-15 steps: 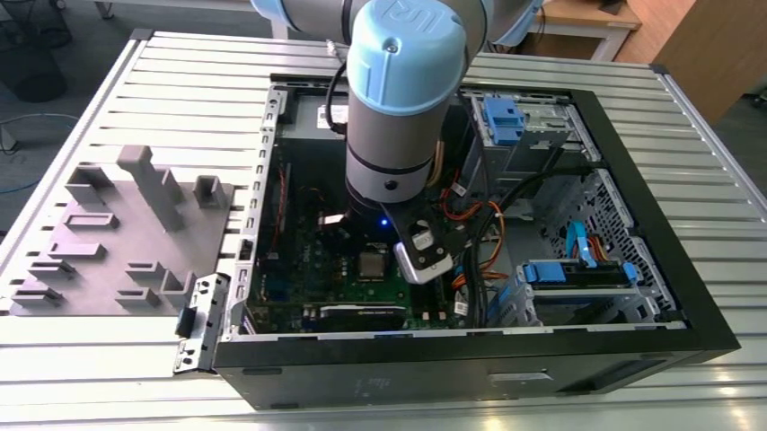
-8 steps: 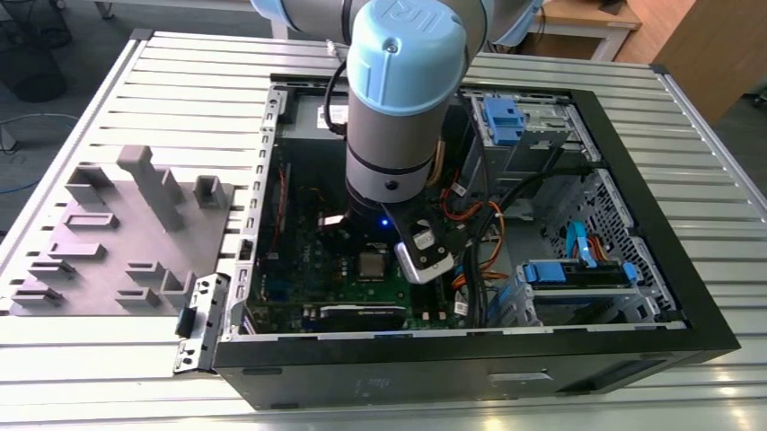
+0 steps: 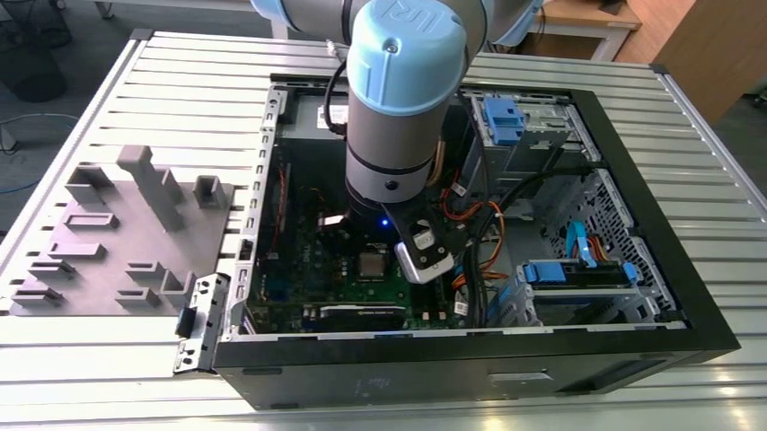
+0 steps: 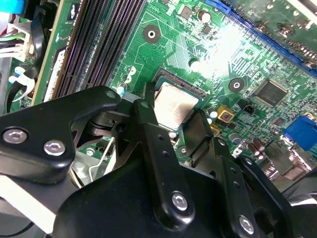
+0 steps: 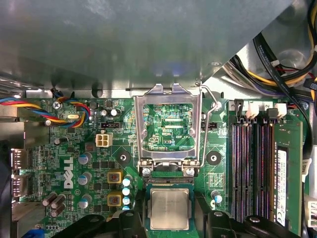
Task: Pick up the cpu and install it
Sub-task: 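Place the cpu into insertion slot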
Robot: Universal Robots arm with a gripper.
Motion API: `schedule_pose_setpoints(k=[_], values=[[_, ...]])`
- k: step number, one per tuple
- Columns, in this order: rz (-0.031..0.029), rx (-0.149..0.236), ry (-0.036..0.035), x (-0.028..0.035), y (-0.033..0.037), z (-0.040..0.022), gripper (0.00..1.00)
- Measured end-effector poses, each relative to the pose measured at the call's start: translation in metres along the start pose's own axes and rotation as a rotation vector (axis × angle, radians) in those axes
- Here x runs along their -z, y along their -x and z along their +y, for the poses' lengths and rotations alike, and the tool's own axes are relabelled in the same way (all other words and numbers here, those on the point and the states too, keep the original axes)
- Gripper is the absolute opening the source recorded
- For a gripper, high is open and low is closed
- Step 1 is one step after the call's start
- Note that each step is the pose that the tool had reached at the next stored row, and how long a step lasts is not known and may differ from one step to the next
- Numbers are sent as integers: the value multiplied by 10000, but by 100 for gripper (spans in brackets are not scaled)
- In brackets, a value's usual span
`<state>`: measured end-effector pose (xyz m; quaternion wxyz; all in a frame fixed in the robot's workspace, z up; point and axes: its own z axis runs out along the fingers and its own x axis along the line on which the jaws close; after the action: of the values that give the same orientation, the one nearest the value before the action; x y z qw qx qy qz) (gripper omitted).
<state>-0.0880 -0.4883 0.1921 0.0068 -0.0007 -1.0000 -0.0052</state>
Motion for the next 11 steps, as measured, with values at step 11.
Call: schedule_pose_setpoints(k=[11], values=[[-1, 7, 1, -1, -1, 0, 55]])
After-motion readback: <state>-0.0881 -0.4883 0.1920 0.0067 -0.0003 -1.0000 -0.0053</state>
